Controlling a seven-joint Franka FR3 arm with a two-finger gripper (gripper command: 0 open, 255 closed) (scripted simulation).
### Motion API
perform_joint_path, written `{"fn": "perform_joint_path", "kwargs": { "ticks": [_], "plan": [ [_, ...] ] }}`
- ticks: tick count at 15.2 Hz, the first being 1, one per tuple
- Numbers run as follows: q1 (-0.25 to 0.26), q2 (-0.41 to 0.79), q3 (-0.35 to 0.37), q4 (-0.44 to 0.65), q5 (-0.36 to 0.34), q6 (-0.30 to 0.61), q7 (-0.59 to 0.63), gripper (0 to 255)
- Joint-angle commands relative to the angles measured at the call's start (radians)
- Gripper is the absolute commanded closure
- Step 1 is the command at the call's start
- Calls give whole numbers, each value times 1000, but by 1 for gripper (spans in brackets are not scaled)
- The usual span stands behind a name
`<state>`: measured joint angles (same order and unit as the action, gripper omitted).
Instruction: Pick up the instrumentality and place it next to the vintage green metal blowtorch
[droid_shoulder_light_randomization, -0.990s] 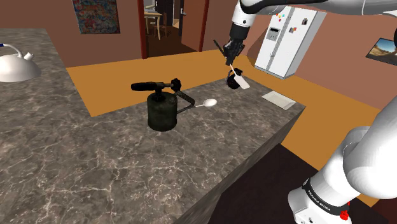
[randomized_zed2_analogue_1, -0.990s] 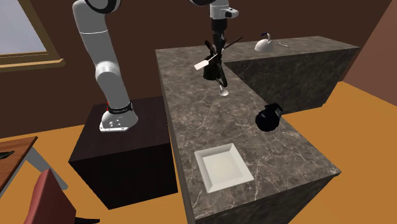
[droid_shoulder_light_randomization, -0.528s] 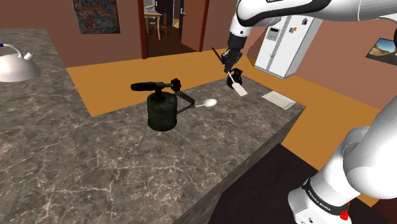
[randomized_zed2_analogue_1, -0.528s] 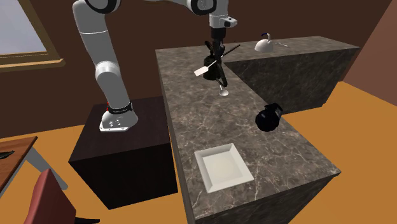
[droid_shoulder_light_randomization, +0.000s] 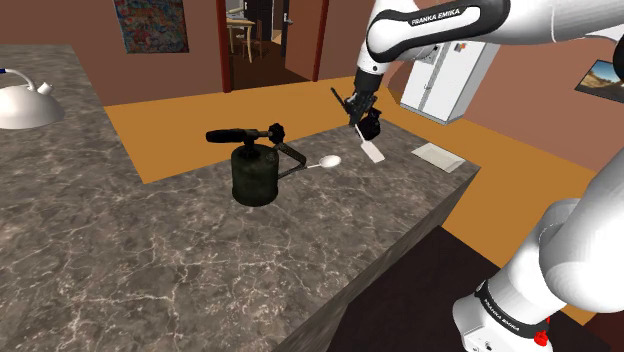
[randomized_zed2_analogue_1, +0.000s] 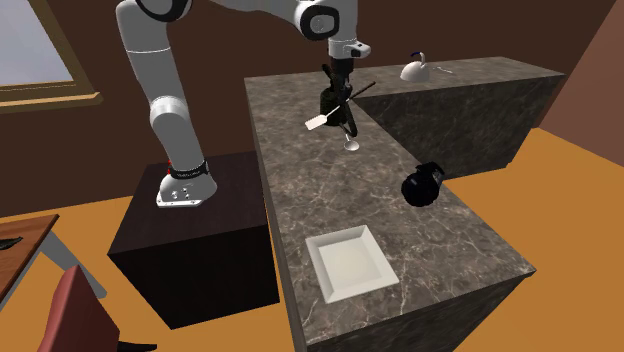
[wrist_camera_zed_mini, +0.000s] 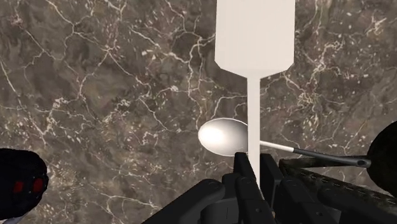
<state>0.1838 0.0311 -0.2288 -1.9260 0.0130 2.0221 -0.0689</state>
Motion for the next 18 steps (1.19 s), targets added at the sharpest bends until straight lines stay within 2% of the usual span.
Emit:
{"fn": "perform_joint_path", "kwargs": {
  "ticks": [1,18],
  "plan": [
    [0,7,0,-20,2,27,-2,255],
    [-4,92,1,-153,29,243,-21,255]
  ]
}}
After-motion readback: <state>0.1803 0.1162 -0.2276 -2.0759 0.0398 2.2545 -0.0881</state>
